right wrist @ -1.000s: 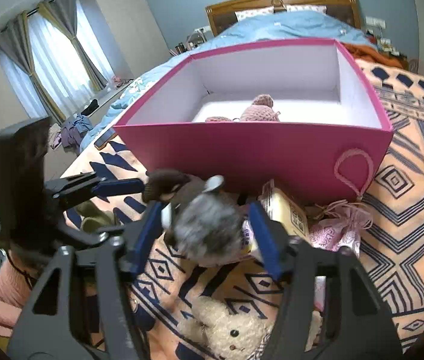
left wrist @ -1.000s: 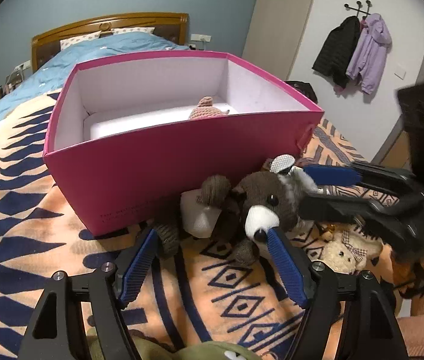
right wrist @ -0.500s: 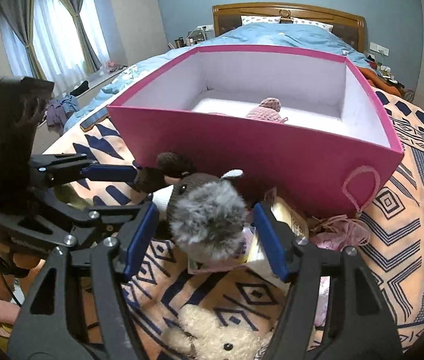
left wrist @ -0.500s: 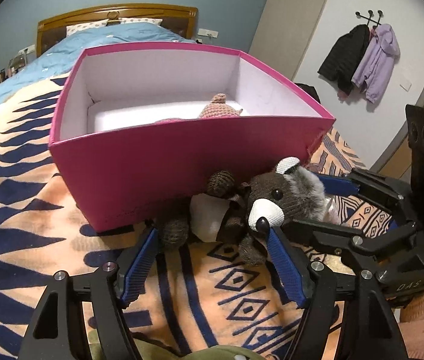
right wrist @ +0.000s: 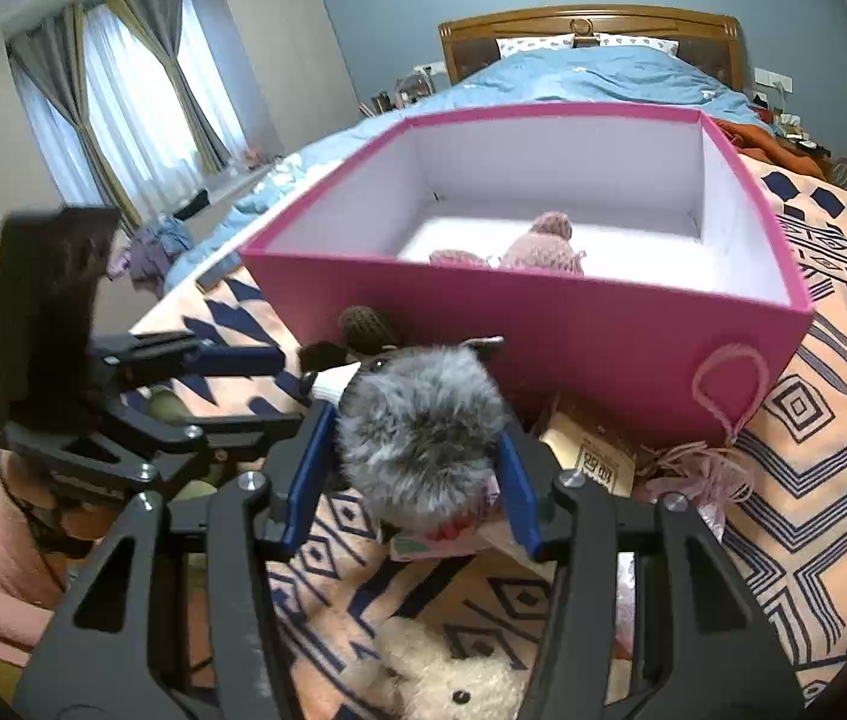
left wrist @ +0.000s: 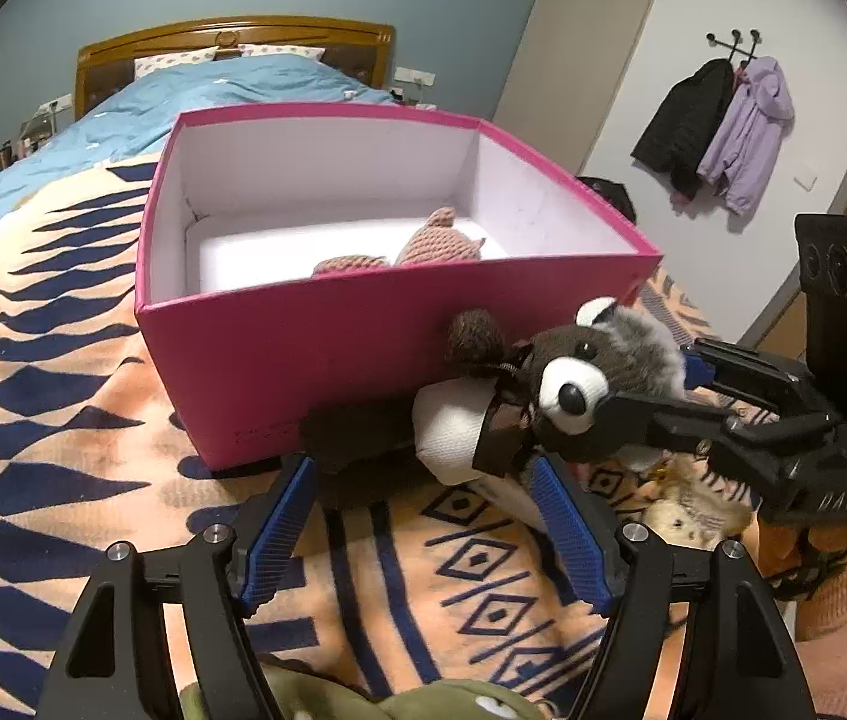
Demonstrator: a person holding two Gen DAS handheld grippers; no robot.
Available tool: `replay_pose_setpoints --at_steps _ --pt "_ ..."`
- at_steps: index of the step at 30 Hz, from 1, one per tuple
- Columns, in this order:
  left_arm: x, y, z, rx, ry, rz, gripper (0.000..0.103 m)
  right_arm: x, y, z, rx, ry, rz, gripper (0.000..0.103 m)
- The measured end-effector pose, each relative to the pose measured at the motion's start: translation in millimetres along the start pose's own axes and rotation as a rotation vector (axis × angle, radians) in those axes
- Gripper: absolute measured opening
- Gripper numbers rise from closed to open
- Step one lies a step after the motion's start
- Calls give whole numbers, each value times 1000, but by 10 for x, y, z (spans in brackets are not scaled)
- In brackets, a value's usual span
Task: Organize objects
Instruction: 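Carry the raccoon plush over the box and release it inside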
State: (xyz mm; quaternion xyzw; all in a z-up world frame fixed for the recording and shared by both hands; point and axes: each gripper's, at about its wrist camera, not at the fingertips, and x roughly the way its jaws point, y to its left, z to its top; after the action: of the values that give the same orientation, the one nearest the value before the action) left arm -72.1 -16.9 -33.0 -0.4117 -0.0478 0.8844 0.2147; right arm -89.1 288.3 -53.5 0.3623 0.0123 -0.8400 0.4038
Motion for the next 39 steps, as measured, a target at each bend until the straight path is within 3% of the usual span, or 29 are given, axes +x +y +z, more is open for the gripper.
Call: replay_pose_setpoints --at_steps 12,16,17,19,23,27,39 --pt "-486 -215 86 96 -115 -143 77 -439 41 349 32 -135 126 53" --pt "-463 -307 97 144 -126 -121 74 -436 16 427 62 -146 171 53" --pt "-454 -305 90 143 -126 -115 70 -438 18 438 66 -147 182 53" --pt "-411 -293 120 137 -120 -107 51 -445 29 453 68 -152 190 53" --pt "-419 -213 224 100 -145 -92 38 -460 29 513 70 -170 183 53" --pt "-475 -170 358 97 -170 -106 37 -483 -25 634 91 -204 204 53" --pt "-408 -8 778 90 -183 19 37 -230 -180 1128 112 -208 257 53"
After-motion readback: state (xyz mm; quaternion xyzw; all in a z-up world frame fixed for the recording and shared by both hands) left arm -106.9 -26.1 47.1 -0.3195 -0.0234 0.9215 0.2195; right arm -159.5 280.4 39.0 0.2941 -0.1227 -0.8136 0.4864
